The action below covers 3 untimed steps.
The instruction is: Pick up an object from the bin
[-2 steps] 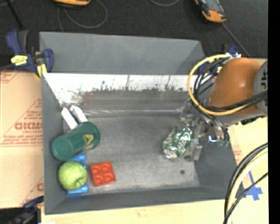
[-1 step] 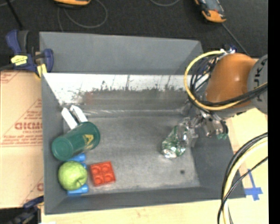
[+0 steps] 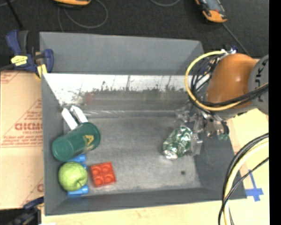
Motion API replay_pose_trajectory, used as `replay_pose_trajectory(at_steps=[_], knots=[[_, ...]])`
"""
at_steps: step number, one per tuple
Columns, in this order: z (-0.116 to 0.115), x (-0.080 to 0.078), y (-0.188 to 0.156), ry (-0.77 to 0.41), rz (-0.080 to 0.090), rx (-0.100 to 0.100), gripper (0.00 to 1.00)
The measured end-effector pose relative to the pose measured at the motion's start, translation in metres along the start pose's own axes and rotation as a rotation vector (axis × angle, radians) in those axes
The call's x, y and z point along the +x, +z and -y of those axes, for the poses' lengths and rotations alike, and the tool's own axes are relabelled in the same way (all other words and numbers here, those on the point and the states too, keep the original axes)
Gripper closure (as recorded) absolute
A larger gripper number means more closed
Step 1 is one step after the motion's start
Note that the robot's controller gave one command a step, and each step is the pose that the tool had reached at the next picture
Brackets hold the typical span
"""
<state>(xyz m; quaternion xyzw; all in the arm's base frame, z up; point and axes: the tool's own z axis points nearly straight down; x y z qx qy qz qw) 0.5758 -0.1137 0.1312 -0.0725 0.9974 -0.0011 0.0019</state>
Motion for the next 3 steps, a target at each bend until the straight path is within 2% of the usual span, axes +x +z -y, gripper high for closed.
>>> replay_pose_trajectory(at_steps=[1, 2, 3], knots=[[0.000, 0.000, 0.000, 0.000, 0.000, 0.000, 0.00], [0.026, 0.009, 0.057, -0.107, 0.004, -0.004, 1.00], [0.026, 0.009, 0.057, -0.108, 0.004, -0.004, 1.00]])
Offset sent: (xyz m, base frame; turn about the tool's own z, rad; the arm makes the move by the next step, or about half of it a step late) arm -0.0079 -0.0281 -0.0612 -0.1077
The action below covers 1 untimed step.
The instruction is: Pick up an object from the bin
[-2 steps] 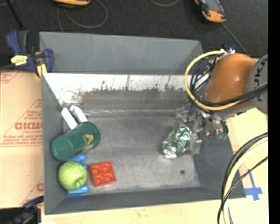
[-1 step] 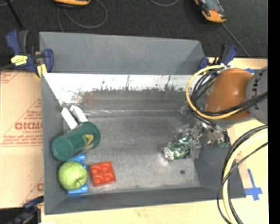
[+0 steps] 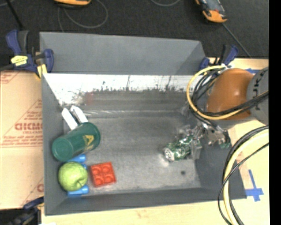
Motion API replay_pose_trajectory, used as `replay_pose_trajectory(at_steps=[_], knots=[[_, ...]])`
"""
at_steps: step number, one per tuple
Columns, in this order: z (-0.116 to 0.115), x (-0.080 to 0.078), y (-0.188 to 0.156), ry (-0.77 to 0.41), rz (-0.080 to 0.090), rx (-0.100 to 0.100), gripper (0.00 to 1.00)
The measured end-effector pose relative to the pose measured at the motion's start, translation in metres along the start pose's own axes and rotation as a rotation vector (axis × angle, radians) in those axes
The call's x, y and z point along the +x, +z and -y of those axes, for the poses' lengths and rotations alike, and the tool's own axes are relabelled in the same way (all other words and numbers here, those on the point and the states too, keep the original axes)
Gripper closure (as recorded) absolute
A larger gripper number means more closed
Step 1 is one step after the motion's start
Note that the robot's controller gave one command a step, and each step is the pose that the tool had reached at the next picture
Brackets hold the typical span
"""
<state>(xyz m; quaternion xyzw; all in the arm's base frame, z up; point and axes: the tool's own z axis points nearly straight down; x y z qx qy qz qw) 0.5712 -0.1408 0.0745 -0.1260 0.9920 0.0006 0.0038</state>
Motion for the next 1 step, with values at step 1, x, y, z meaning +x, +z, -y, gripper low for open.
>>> replay_pose_trajectory(at_steps=[1], knots=[[0.0009, -0.0377, -0.1317, 0.002, -0.002, 0.003, 1.00]])
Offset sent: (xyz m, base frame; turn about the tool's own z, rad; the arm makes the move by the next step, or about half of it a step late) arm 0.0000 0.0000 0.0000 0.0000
